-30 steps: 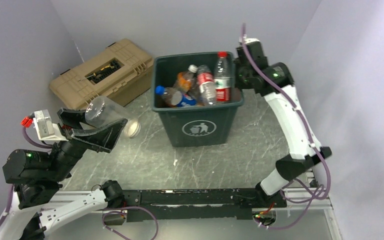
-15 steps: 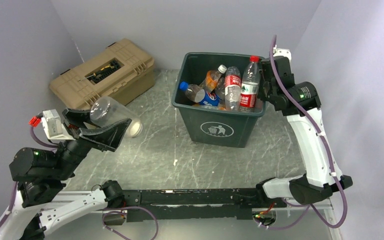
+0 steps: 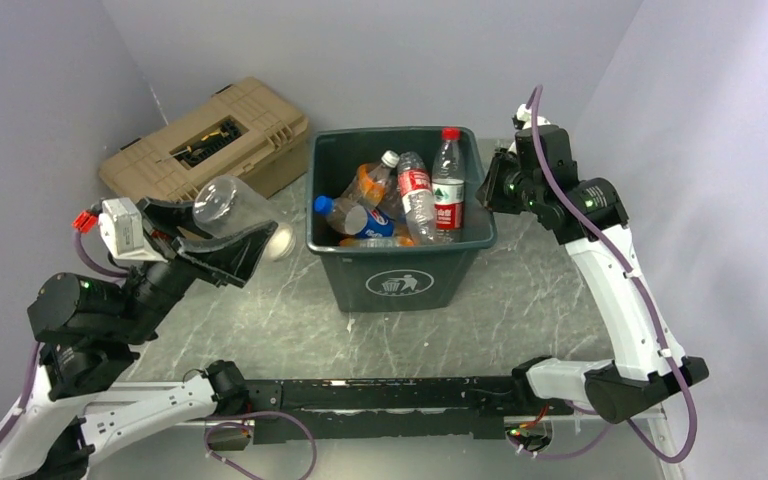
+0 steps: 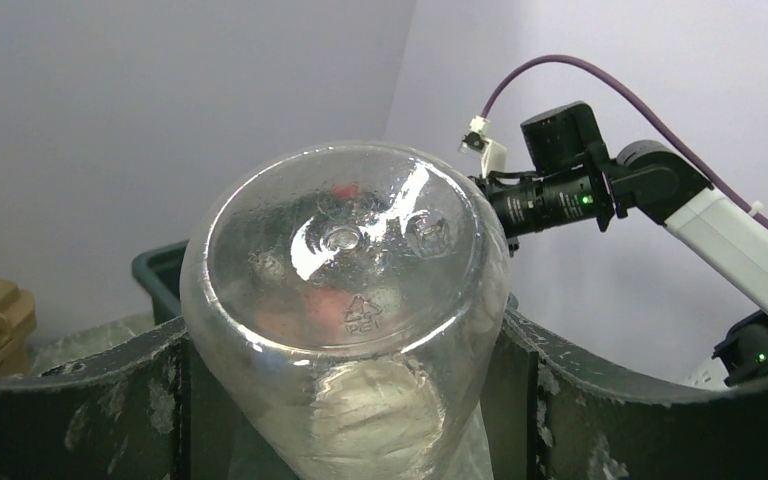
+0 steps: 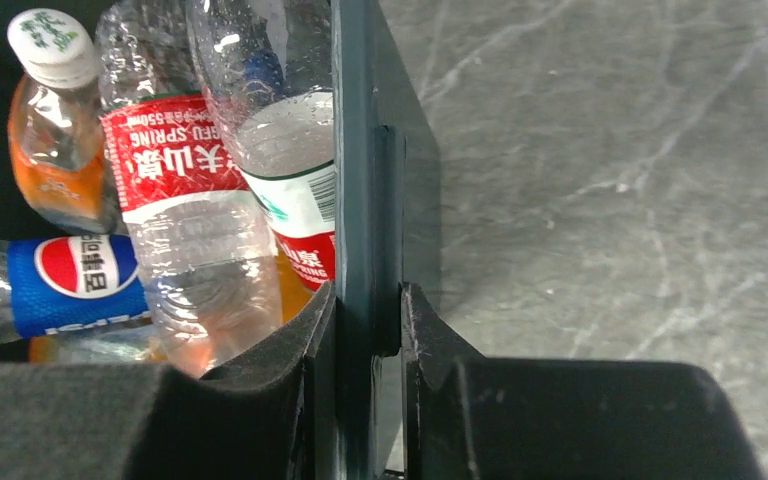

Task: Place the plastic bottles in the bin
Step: Move the trash bin to the center of the board.

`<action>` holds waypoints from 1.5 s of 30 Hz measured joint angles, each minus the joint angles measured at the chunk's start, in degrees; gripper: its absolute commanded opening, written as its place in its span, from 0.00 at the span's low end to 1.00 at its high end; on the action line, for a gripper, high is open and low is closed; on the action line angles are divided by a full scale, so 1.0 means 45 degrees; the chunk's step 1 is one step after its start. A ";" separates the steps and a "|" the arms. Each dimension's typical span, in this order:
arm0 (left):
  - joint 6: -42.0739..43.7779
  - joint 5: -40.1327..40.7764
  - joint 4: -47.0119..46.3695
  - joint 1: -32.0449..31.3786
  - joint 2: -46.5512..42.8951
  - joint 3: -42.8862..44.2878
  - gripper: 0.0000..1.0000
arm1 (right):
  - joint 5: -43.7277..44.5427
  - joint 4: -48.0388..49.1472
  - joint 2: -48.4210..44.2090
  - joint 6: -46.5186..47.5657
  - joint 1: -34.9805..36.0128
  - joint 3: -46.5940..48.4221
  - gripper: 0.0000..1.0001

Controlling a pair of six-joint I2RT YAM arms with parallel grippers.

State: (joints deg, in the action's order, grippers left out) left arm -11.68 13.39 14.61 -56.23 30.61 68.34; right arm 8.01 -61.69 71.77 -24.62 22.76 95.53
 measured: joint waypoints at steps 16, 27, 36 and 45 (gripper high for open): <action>0.0714 -0.0845 0.0651 0.0000 0.4022 0.2681 0.00 | -0.0063 0.2939 -0.0515 -0.1035 0.2550 -0.1763 0.00; 0.1564 -0.0427 0.1637 0.0000 0.5022 0.4274 0.00 | 0.0301 0.4056 -0.1010 -0.1200 0.2798 -0.2657 0.00; 0.1923 0.0253 0.1987 0.0000 0.5251 0.4556 0.00 | -0.0253 0.4585 -0.0092 -0.0942 0.2953 -0.2166 0.29; 0.2521 0.1263 0.2341 0.0000 0.5110 0.4231 0.00 | -0.0525 0.5372 -0.0865 -0.0850 0.3211 -0.2234 0.76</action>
State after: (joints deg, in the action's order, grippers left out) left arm -0.34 19.07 25.15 -56.23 53.60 87.37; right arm 5.65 -37.52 67.88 -28.45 37.21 85.47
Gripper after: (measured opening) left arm 0.757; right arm 0.726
